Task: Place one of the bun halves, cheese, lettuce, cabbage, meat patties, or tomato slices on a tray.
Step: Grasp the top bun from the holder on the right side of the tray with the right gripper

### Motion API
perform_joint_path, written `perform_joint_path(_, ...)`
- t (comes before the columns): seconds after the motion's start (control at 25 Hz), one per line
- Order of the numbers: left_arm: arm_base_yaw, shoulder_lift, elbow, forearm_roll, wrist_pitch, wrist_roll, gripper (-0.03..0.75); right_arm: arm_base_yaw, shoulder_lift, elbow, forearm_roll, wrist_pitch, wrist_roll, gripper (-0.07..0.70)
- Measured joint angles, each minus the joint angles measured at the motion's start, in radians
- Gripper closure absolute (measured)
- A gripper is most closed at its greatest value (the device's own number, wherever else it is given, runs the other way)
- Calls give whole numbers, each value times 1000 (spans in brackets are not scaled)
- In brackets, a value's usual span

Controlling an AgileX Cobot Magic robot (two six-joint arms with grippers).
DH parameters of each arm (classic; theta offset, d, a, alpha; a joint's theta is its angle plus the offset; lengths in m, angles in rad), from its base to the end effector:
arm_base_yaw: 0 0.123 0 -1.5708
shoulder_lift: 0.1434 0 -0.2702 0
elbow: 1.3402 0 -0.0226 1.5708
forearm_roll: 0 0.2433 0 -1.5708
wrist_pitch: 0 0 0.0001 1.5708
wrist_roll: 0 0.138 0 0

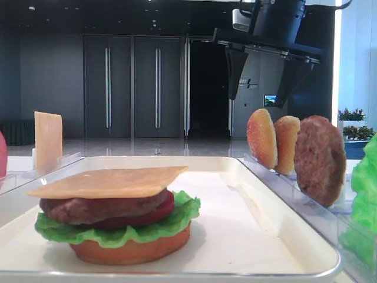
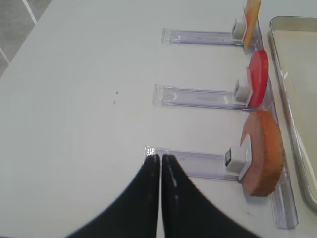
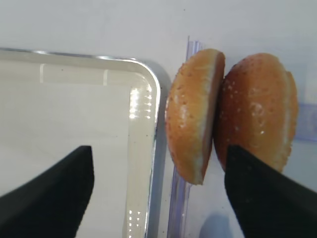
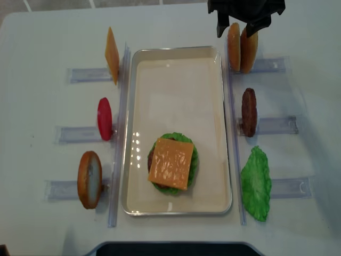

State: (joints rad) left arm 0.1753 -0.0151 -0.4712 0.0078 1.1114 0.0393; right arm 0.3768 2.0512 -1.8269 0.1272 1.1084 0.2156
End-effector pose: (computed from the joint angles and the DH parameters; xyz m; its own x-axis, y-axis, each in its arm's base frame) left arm 0.0418 0.0084 0.2378 -0.5117 -0.0472 -0.8579 -0.1586 0.9865 0.0403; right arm 0.4090 0.1787 0.2016 -0.9552 -0.0903 -0.2818 -0.1479 0.9705 0.1904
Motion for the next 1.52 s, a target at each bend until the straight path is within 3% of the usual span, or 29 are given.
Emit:
perform_joint_path(0.8, 0, 0, 0, 0, 0, 0, 715, 0, 47, 0, -5, -37, -14, 93)
perform_joint_path(1.16, 0, 0, 0, 0, 0, 0, 715, 0, 85, 0, -7, -26, -18, 123)
perform_joint_path(1.28, 0, 0, 0, 0, 0, 0, 715, 0, 86, 0, -29, -26, -18, 181)
perform_joint_path(1.44, 0, 0, 0, 0, 0, 0, 715, 0, 86, 0, -65, -27, -17, 357)
perform_joint_path(1.52, 0, 0, 0, 0, 0, 0, 715, 0, 86, 0, -68, -32, -17, 391)
